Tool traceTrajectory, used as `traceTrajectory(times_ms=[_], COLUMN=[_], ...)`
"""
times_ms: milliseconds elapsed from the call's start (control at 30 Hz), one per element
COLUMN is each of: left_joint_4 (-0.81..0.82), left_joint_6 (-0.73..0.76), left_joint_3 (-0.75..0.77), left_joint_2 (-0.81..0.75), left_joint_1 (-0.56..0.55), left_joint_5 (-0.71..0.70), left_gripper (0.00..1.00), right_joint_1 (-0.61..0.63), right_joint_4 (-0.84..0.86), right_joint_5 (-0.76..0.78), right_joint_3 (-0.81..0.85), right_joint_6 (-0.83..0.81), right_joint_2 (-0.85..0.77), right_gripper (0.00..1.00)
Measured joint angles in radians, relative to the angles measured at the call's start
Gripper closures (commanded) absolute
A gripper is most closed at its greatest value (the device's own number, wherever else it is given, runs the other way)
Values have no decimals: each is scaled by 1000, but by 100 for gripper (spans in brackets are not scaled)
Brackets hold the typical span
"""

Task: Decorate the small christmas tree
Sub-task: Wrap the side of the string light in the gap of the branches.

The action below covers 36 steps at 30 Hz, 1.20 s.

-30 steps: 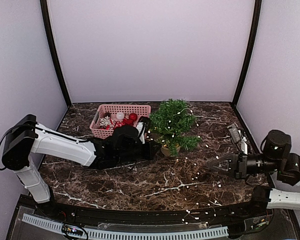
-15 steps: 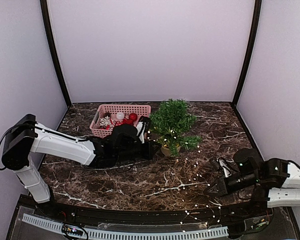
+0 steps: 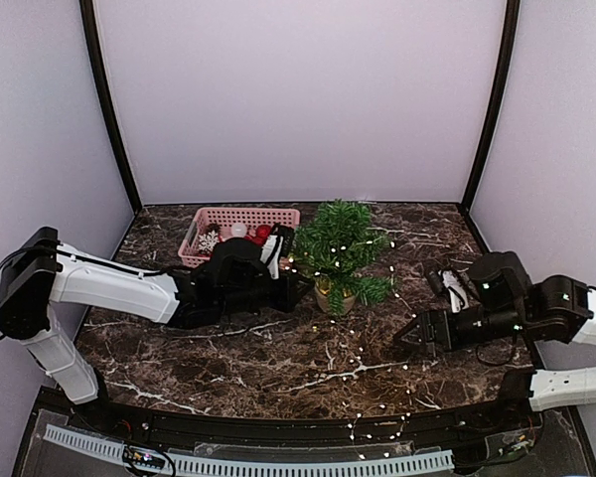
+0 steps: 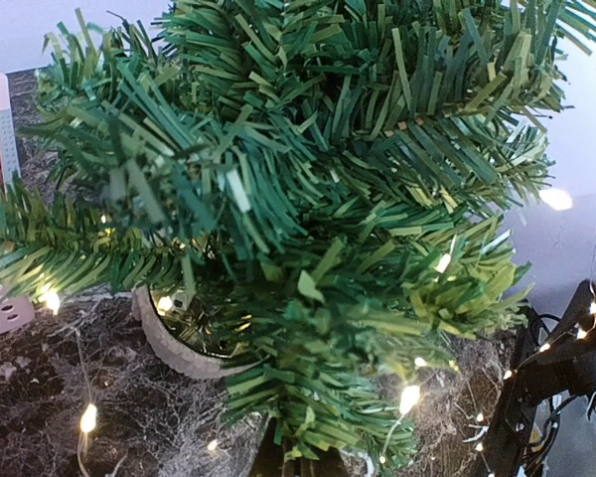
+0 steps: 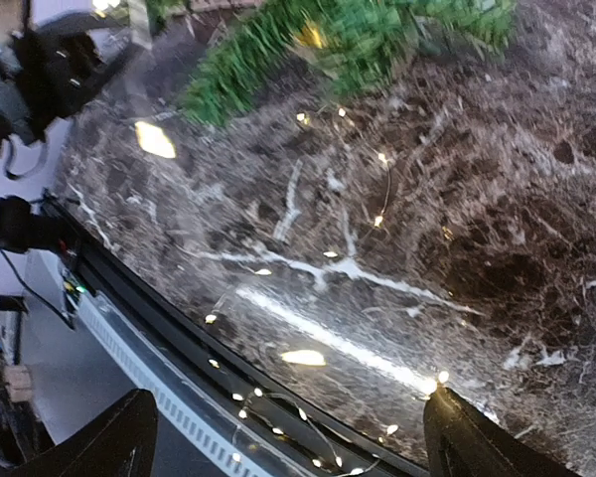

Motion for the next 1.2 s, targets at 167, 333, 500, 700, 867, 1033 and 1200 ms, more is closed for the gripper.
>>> traceTrajectory(times_ms=[167,333,500,700,867,1033,1200], left_joint_4=[-8,-10,-10,-10,-10,-10,-10], left_joint_6=[38,60,68,72,74,74,74], left_joint_3=[0,0,0,0,0,0,0], left_joint_2=[-8,-8,-8,-8,-8,-8,-8], left_joint_1=[14,18,21,26,26,26,26], left_joint_5=[42,86,111,129,136,147,150], left_gripper=[100,100,100,100,100,100,100], right_joint_1=[0,0,0,0,0,0,0], right_joint_4=[-5,-54,-86,-150,-234,-334,-390], right_joint_5=[0,87,203,208,169,140,142], right_joint_3=[121,294,520,740,883,987,1031], right_joint_6=[-78,-151,-253,-402,-520,-624,-692], right_joint_2=[-58,-50,63,327,555,690,764], right_gripper=[1,1,4,19,31,49,67])
